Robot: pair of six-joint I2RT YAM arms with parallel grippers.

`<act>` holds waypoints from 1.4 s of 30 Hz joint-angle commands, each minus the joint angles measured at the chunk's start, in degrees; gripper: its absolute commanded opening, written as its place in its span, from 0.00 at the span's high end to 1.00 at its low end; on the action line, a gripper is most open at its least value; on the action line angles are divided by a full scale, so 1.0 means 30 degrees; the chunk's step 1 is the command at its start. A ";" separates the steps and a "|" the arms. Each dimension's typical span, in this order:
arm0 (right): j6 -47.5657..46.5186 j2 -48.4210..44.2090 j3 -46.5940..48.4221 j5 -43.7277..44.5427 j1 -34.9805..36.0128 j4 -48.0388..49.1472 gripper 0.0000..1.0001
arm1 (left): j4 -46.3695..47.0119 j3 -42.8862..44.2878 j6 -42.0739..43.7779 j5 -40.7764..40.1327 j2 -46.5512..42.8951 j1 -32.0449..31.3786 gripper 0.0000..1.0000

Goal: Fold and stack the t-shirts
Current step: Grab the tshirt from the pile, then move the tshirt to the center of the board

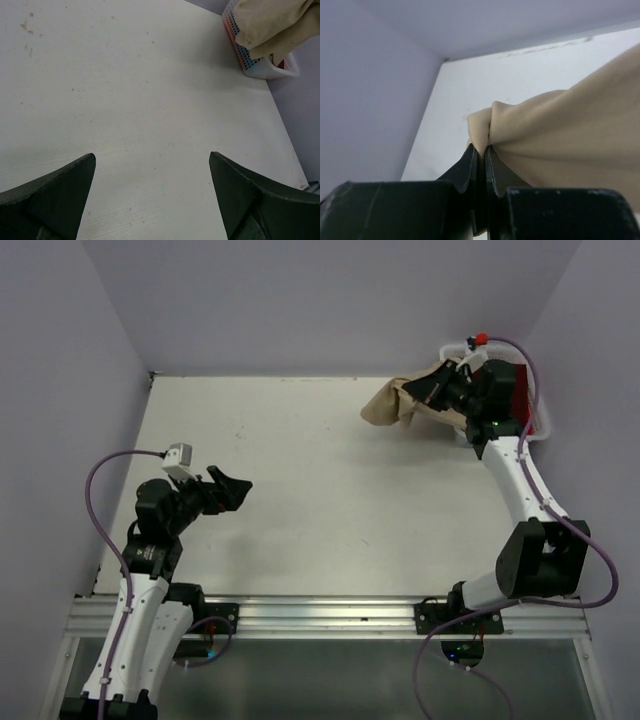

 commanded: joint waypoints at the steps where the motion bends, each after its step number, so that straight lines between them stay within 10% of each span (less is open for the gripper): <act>1: 0.0616 -0.0310 0.0022 -0.5218 0.2614 0.2594 1.00 | 0.0453 -0.0038 -0.0190 0.0336 -0.0334 0.0086 0.00; 8: 0.2431 0.0013 -0.0007 -0.7771 0.5991 0.5287 1.00 | -0.1038 0.0576 0.0220 -0.0511 -0.1416 0.0086 0.00; 17: 1.2217 0.2090 -0.2086 -0.6724 0.6784 1.6632 1.00 | -0.2593 0.2012 0.0484 -0.1830 -0.2473 0.0086 0.00; 28: 0.5279 0.1158 -0.2585 0.7655 0.6755 -0.0791 1.00 | -0.3299 0.2014 0.0544 -0.2302 -0.2065 0.0086 0.00; 33: 0.4574 -0.1156 -0.3520 1.3345 0.6784 -0.3788 1.00 | -0.1982 0.0875 -0.0130 -0.1248 -0.1304 0.0086 0.00; 42: 0.3022 -0.2067 -0.4050 1.4698 0.6784 -0.5135 1.00 | 0.5657 -0.2612 -0.2619 0.2530 0.2795 0.0027 0.00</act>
